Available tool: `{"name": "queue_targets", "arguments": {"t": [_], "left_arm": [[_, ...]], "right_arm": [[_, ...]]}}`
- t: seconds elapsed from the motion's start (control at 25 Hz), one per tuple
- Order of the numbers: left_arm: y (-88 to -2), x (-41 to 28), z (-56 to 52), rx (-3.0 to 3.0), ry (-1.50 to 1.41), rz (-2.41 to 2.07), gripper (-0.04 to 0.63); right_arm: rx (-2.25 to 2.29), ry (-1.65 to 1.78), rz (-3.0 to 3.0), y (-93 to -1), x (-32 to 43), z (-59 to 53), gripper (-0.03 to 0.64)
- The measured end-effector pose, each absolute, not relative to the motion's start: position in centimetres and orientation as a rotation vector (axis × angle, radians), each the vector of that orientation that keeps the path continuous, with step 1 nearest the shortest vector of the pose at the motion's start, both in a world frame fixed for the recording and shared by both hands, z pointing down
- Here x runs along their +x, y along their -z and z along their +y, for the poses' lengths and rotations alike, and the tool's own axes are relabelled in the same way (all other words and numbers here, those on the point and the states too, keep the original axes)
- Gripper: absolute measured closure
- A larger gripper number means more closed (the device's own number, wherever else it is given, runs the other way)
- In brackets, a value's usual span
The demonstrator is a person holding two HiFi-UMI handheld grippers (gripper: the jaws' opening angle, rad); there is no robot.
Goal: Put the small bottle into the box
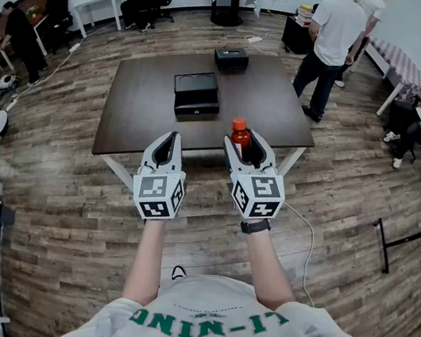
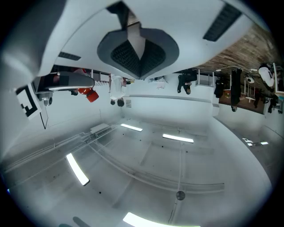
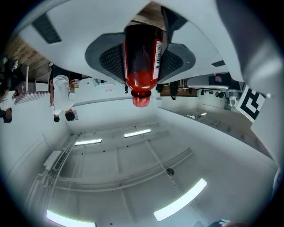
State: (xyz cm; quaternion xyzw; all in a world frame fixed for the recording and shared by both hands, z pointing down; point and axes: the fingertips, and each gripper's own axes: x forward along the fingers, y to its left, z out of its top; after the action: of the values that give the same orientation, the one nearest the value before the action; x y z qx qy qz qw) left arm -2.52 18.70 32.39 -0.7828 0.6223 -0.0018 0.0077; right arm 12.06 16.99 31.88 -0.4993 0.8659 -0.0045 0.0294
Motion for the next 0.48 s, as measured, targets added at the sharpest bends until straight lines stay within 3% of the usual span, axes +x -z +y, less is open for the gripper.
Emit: {"name": "queue_targets", "arguments": {"t": [0.48], "left_arm": [[-35.7,4.3,18.4,-2.457,0.043,1.964,0.588]], "right_arm": [[-1.497,0.142,2.675,-35.9,17.6,17.0,0.387]]}}
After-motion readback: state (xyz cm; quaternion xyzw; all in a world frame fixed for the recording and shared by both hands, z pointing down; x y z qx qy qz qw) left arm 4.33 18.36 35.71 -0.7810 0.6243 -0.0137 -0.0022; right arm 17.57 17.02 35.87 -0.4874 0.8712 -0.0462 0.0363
